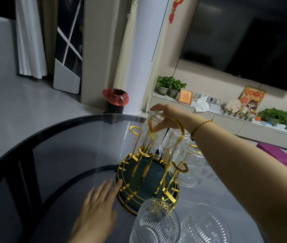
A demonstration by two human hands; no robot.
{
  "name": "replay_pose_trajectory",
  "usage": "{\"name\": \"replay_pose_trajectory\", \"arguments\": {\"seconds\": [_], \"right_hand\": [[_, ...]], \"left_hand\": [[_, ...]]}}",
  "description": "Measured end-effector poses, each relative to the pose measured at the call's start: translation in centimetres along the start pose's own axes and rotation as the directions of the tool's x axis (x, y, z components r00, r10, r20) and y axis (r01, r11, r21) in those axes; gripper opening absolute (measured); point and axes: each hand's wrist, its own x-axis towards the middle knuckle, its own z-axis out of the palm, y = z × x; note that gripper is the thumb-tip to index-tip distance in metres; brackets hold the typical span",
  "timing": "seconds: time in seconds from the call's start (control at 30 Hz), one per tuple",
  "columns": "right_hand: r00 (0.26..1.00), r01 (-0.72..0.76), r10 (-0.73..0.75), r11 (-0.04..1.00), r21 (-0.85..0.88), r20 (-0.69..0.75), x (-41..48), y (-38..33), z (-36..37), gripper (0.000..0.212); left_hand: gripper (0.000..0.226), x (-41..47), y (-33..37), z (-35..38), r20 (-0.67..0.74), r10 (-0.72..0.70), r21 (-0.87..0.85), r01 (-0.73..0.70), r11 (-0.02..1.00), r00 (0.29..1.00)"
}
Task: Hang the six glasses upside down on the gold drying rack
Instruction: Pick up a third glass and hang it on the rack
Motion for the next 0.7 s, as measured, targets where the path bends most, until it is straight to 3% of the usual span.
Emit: {"name": "replay_pose_trajectory", "arguments": {"seconds": [0.07,0.7], "right_hand": [[0.999,0.043,-0.043,0.999,0.013,0.013,0.1,0.5,0.3,0.068],[0.988,0.138,-0.123,0.977,-0.164,0.094,0.6,0.9,0.8,0.066]], "left_hand": [[0.076,0.0,0.1,0.2,0.002,0.005,0.01,-0.005,1.0,1.0],[0.077,0.3,0.0,0.5,0.009,-0.015,0.014,0.015,1.0,1.0]]}}
